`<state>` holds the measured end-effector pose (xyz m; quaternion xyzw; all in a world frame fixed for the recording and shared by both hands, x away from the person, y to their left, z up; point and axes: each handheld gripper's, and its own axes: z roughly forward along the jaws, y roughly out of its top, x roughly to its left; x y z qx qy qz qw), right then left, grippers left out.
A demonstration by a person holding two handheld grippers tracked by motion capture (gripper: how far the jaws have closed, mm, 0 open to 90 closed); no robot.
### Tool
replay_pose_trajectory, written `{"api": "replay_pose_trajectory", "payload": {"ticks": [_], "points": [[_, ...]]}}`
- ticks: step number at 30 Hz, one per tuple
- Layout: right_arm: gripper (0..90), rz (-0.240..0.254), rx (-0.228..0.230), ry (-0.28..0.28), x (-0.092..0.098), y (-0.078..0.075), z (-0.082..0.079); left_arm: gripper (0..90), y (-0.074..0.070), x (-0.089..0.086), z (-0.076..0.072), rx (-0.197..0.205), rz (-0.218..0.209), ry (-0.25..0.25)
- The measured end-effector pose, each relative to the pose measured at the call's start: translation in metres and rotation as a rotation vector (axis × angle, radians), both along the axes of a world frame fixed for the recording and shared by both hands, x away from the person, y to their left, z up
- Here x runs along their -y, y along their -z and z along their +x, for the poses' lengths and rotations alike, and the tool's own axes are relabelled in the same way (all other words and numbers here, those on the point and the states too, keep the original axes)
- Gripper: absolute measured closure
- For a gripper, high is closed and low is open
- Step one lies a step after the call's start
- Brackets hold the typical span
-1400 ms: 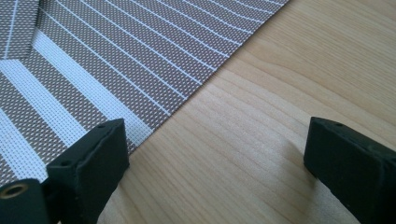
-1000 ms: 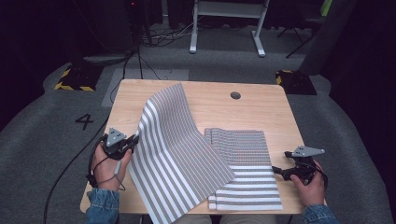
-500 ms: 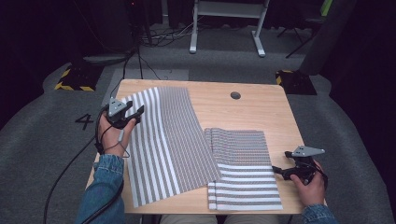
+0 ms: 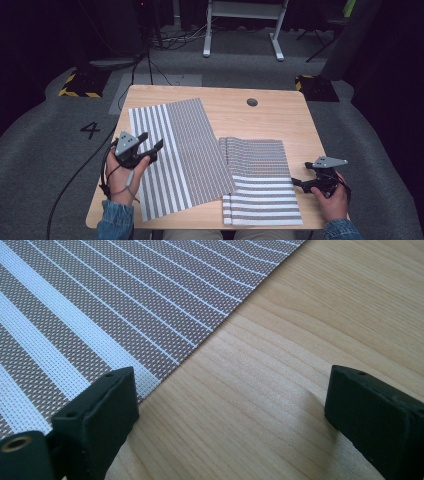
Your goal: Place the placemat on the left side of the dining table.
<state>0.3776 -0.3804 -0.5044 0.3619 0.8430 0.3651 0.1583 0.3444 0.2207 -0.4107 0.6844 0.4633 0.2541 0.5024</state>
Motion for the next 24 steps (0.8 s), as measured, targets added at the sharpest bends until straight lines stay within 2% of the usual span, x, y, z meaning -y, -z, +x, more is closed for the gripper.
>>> {"api": "replay_pose_trajectory", "payload": {"ticks": [1, 2, 3, 4, 6, 8, 9, 10, 13, 14, 16, 17, 18, 20, 21, 22, 23, 24], "points": [[7.3, -0.001, 0.002, -0.003, 0.0, 0.0, 0.0, 38.3, 0.005, 0.005, -0.017, -0.015, -0.004, 0.009], [7.3, -0.001, 0.002, -0.003, 0.0, 0.0, 0.0, 38.7, 0.005, 0.005, -0.017, -0.015, -0.004, 0.009], [7.3, -0.002, 0.004, -0.003, 0.0, 0.0, 0.0, 38.7, 0.007, 0.008, -0.026, -0.024, -0.003, 0.021], [7.3, -0.001, 0.002, -0.003, 0.0, 0.0, 0.0, 38.9, 0.008, 0.012, -0.036, -0.03, 0.025, 0.052], [7.3, 0.001, 0.0, 0.0, 0.0, 0.0, 0.0, 38.8, 0.007, 0.013, -0.042, -0.028, 0.034, 0.066], [7.3, -0.005, 0.0, -0.004, 0.0, 0.0, 0.0, 38.6, 0.006, 0.017, -0.051, -0.03, 0.019, 0.089], [7.3, -0.001, -0.001, -0.001, 0.0, 0.0, 0.0, 38.3, 0.007, 0.021, -0.06, -0.04, 0.011, 0.106], [7.3, -0.001, -0.001, -0.001, 0.0, 0.0, 0.0, 38.2, 0.007, 0.021, -0.06, -0.04, 0.011, 0.106], [7.3, -0.001, -0.001, -0.001, 0.0, 0.0, 0.0, 38.0, 0.013, 0.026, -0.077, -0.062, 0.03, 0.124], [7.3, -0.001, -0.001, -0.001, 0.0, 0.0, 0.0, 37.8, 0.013, 0.026, -0.077, -0.062, 0.03, 0.124], [7.4, 0.0, -0.002, 0.0, 0.0, 0.0, 0.0, 37.6, 0.021, 0.027, -0.083, -0.091, 0.045, 0.128], [7.4, 0.0, -0.002, 0.0, 0.0, 0.0, 0.0, 37.5, 0.029, 0.028, -0.086, -0.121, 0.063, 0.13], [7.4, 0.0, -0.002, 0.0, 0.0, 0.0, 0.0, 37.4, 0.029, 0.028, -0.086, -0.121, 0.063, 0.13], [7.4, 0.0, -0.002, -0.001, 0.0, 0.0, 0.0, 37.0, 0.038, 0.03, -0.088, -0.155, 0.078, 0.134], [7.4, 0.0, -0.002, -0.001, 0.0, 0.0, 0.0, 36.6, 0.046, 0.034, -0.091, -0.185, 0.094, 0.146], [7.4, 0.0, -0.002, -0.001, 0.0, 0.0, 0.0, 36.2, 0.046, 0.034, -0.091, -0.185, 0.094, 0.146], [7.4, -0.001, -0.001, -0.003, 0.0, 0.0, 0.0, 35.9, 0.052, 0.038, -0.092, -0.208, 0.129, 0.156], [7.4, -0.001, -0.001, -0.003, 0.0, 0.0, 0.0, 35.5, 0.052, 0.038, -0.092, -0.208, 0.129, 0.156]]}}
